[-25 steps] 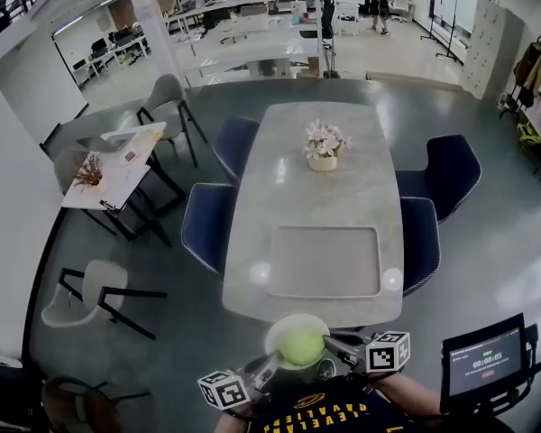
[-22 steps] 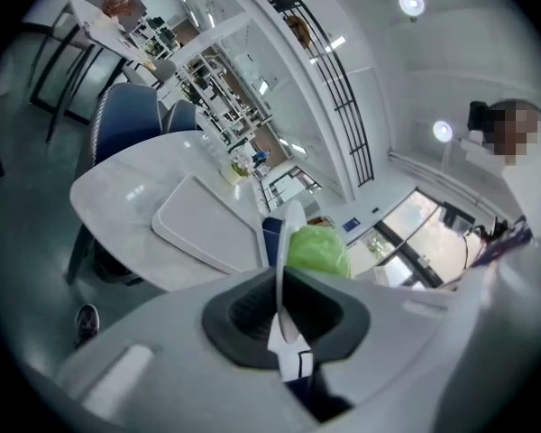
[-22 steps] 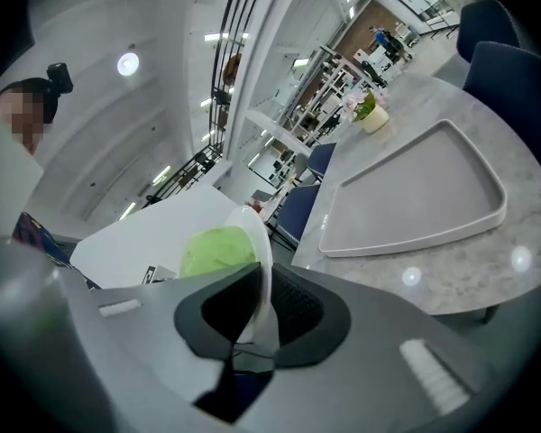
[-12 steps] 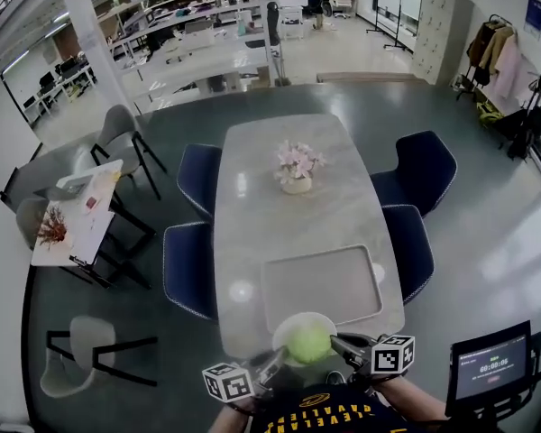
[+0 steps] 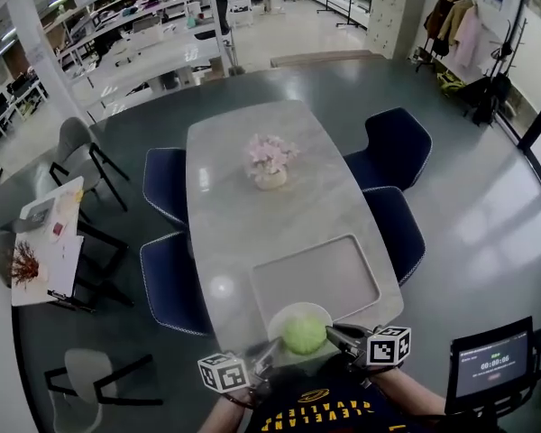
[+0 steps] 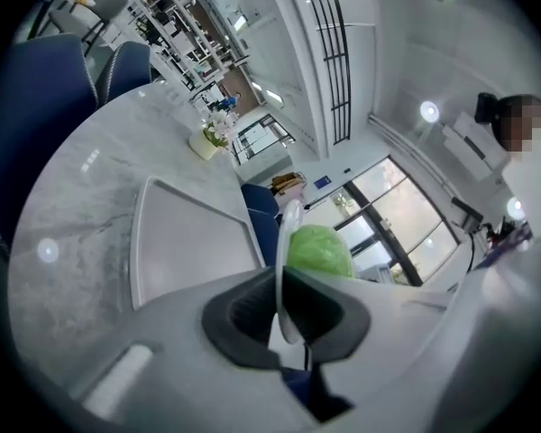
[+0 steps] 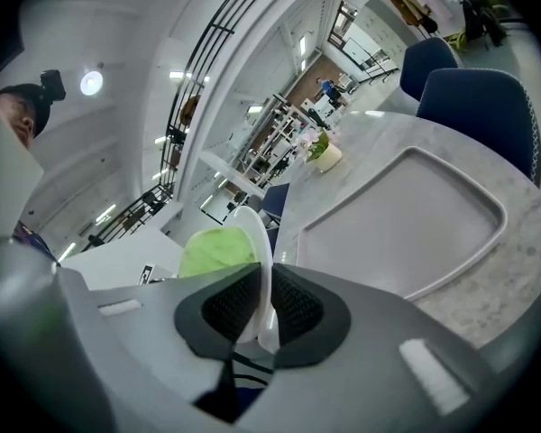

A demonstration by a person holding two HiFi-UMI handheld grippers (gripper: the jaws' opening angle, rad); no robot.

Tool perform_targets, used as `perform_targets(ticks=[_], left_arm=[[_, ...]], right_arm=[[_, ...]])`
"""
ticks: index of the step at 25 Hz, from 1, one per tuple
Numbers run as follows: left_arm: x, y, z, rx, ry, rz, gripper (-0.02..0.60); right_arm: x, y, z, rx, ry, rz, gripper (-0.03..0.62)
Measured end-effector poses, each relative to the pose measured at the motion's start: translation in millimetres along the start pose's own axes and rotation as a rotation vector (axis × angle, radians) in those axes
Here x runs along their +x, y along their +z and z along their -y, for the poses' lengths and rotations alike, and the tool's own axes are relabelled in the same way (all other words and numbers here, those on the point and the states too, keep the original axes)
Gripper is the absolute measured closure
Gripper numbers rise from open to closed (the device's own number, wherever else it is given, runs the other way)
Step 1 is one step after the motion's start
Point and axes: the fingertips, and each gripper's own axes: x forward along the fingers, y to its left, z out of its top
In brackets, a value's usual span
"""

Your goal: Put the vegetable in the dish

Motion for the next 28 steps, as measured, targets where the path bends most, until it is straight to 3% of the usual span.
perform_targets(ticks=[8, 20, 28], left_arm=[[17.2, 17.2, -19.1, -0.015, -0.009, -0.062, 0.571], [67.6, 24.8, -36.6, -0.102, 0.025, -0.055, 0.571], [92.0, 24.9, -61.6, -0.123, 0.087, -0.099, 0.566]], right_arm=[[14.9, 12.0, 17.1, 0.016, -0.044, 0.012, 0.553], [14.8, 44.0, 62.6, 0.021, -0.049, -0.039, 0.553], [24.4, 48.8, 98.2, 0.083, -0.084, -0.08, 0.553]])
